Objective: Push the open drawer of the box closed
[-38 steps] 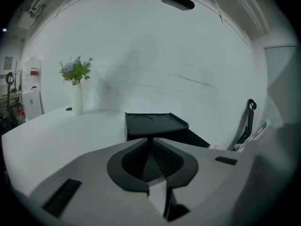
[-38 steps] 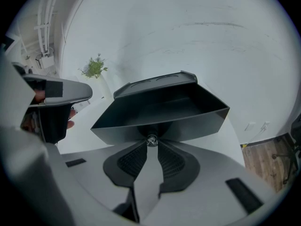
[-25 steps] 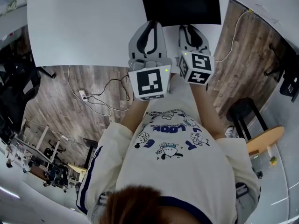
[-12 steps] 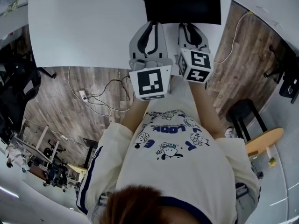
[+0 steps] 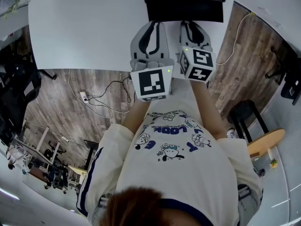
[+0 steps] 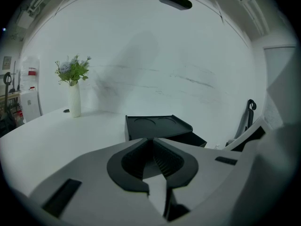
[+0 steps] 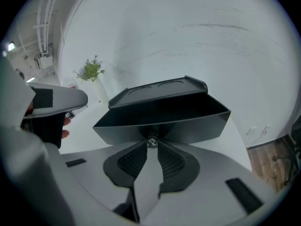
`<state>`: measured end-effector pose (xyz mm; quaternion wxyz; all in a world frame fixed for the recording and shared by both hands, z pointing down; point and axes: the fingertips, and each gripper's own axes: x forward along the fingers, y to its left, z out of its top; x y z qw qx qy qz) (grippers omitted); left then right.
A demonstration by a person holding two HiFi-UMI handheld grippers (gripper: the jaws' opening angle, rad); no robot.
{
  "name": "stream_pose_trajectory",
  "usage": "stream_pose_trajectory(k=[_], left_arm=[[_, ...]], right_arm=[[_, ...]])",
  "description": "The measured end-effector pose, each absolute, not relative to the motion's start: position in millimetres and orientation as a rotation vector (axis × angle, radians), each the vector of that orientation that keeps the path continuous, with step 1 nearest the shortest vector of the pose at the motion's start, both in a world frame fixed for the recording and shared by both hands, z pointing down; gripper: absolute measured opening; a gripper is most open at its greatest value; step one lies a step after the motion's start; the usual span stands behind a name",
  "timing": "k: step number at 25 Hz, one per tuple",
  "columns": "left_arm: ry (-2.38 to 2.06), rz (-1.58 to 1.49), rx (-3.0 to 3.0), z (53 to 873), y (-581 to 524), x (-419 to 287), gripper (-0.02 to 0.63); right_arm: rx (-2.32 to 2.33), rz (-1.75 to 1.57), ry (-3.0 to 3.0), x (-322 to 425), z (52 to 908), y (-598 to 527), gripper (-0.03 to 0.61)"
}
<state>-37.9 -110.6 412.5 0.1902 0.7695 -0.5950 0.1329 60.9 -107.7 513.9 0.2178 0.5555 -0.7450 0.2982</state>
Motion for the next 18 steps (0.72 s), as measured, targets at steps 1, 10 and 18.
stream_pose_trajectory(k=[1,10,18], left_arm=[[-1.672,0.374,2.164,412.7,-111.6,-37.8,0.044],[-1.666,0.378,2.156,416.2,-120.3,-36.4,0.044],[-1.670,0.383,2.151,417.5,-127.9,-35.4,0.044]], right_arm=[[1.539,0.826,-2.063,60.9,513.8,-109.3,0.085],[1.530,0.825,-2.077,59.8,515.0,-122.4,0.086],[1.518,0.807,-2.096,60.8,513.3,-136.5,0.084]])
